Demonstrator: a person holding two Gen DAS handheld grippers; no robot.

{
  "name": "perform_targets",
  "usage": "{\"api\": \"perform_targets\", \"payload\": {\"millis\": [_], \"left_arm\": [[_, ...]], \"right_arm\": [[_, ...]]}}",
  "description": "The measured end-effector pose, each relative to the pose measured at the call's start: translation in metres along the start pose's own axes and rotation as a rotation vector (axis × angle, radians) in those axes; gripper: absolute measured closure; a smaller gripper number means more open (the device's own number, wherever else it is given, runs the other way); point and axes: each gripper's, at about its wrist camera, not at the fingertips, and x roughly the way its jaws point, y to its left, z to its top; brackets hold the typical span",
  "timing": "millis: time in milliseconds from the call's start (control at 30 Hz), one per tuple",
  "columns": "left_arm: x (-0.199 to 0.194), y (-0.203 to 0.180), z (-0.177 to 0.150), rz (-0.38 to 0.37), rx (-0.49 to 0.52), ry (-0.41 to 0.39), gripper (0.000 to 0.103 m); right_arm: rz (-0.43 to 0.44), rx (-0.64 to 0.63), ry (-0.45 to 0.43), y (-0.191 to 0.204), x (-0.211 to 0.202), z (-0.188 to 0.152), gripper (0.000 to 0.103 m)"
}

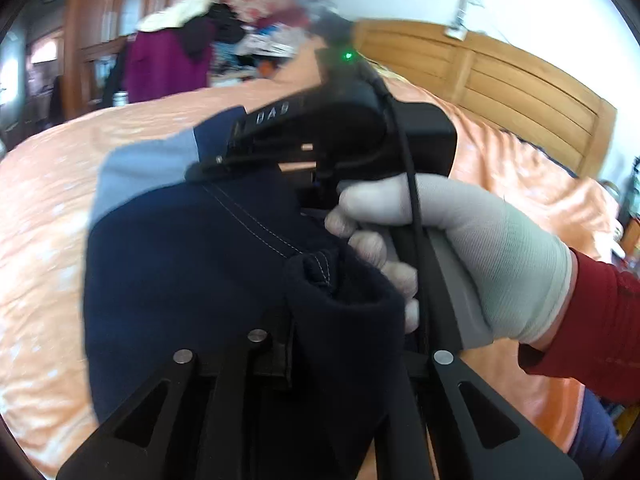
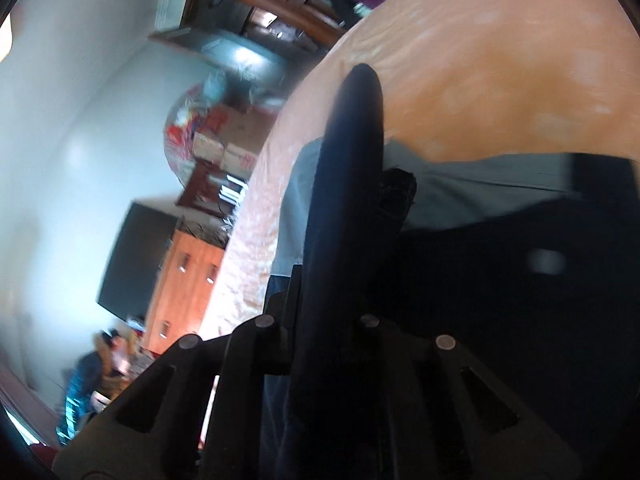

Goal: Fold small clothes

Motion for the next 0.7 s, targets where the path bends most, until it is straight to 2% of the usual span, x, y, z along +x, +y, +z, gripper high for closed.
{"api": "perform_targets", "payload": {"millis": [167, 267, 300, 367, 467, 567, 633, 700], "left_arm": [[0.055, -0.042, 0.008, -0.067, 0.045, 0.107, 0.088], [0.090, -0.062, 0.006, -0.099, 0.056, 0.177, 0.083], [0.102, -0.067, 0.003, -0.095, 0.063, 0.199, 0.082], [0.114, -0.071, -0.002, -0.090, 0.066, 0.216, 0.072], [0.121, -0.068, -0.009, -0.074, 0.063, 0.212, 0.065], [0.106, -0.073, -0.008, -0.089, 0.078, 0.223, 0.060], [0.079, -0.073, -0.015, -0.112, 0.090, 0.218, 0.060], [0.042, -0.074, -0.025, -0.118, 0.106, 0.181, 0.059]], "right_arm": [[-0.051, 0.139, 0.023, -0.079, -0.039, -0.001, 0.093], [-0.038, 0.204, 0.037, -0.113, -0.047, -0.005, 0.092], [-0.026, 0.209, 0.043, -0.119, -0.047, -0.006, 0.092], [0.003, 0.209, 0.064, -0.130, -0.044, -0.006, 0.094], [0.039, 0.217, 0.079, -0.139, -0.047, -0.006, 0.093], [0.033, 0.227, 0.092, -0.135, -0.055, -0.007, 0.085], [0.040, 0.228, 0.086, -0.128, -0.069, -0.013, 0.060], [0.040, 0.226, 0.085, -0.115, -0.082, -0.024, 0.046]]}}
